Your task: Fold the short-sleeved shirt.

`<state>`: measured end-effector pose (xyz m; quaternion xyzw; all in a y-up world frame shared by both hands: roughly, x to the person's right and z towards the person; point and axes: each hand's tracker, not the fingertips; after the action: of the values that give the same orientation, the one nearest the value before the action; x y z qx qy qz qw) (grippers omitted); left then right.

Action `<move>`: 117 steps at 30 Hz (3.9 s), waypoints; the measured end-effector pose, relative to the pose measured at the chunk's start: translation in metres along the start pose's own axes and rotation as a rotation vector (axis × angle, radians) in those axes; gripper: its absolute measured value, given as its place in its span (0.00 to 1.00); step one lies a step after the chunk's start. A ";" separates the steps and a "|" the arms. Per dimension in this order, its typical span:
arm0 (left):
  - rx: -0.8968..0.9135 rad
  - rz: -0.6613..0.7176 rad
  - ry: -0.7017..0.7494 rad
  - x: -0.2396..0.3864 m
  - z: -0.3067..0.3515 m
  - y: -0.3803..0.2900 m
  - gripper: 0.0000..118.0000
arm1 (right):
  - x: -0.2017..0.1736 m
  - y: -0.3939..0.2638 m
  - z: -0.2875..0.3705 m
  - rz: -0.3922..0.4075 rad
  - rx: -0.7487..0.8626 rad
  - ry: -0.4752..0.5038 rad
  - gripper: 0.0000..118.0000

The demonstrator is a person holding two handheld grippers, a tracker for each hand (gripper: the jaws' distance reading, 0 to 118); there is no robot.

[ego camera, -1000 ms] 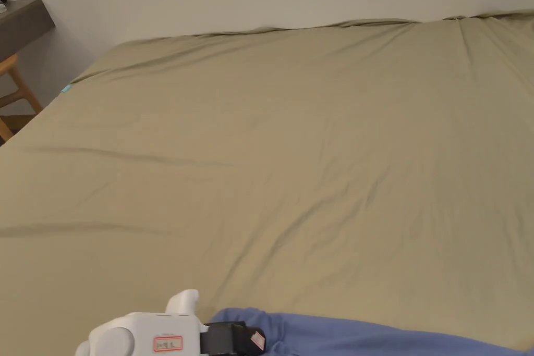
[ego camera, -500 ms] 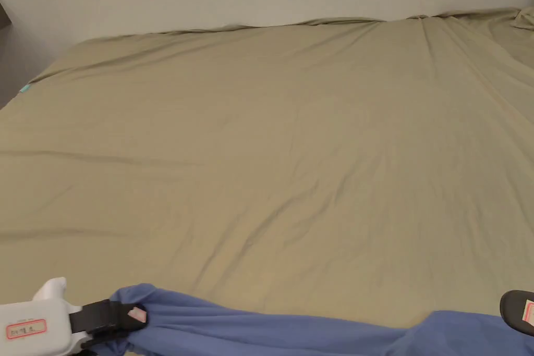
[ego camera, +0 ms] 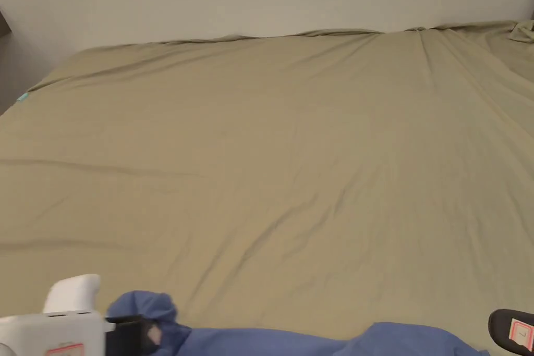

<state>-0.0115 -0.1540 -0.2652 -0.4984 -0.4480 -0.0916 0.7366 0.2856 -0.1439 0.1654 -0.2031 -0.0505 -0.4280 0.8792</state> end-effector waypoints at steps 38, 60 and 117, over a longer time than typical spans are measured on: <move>-0.155 -0.298 -0.097 0.184 -0.136 -0.083 0.07 | -0.030 -0.025 -0.014 0.194 -0.089 -0.508 0.04; -0.167 0.104 -0.350 -0.057 -0.120 -0.043 0.95 | -0.056 -0.027 -0.003 0.273 -0.093 -0.223 0.04; -0.199 0.014 -0.425 0.150 -0.118 -0.039 1.00 | -0.044 -0.012 0.001 0.192 -0.089 -0.404 0.04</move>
<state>0.1200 -0.2226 -0.1395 -0.5796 -0.5783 -0.0230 0.5736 0.2485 -0.1178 0.1587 -0.3271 -0.1873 -0.2948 0.8781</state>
